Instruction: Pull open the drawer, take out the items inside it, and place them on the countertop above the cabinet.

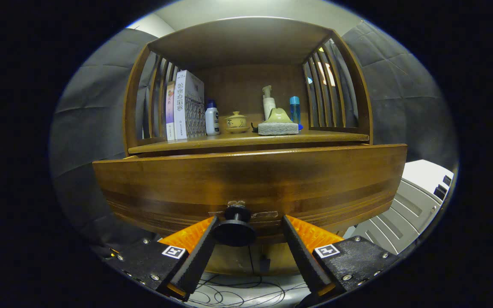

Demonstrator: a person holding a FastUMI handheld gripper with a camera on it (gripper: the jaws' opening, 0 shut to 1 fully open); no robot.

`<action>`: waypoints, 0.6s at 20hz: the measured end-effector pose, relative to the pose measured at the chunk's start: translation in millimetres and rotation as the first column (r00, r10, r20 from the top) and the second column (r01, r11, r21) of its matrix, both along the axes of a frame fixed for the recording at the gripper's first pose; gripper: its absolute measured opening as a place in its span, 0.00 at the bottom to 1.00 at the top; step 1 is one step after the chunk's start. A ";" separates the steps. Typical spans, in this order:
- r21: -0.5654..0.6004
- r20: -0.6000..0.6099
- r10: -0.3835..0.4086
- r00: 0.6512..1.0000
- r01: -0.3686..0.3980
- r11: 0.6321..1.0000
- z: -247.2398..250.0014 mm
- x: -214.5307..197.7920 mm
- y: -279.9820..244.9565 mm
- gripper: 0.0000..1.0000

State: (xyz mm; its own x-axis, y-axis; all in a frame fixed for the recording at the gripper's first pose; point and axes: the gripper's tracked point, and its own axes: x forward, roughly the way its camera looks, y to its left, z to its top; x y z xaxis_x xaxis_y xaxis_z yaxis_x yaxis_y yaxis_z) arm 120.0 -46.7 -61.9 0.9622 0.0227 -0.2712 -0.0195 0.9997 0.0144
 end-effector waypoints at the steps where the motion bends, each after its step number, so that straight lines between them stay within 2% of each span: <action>1: -0.003 0.008 -0.002 1.000 0.002 1.000 1.3 2.7 0.2 0.93; 12: -0.055 0.056 -0.003 0.998 0.007 0.998 0.2 51.7 1.6 0.93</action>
State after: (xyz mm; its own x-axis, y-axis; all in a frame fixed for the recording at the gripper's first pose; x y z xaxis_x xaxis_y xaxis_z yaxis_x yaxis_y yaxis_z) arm 171.7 -45.2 -61.6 0.9759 0.0043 -0.2181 -0.0138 0.9990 -0.0421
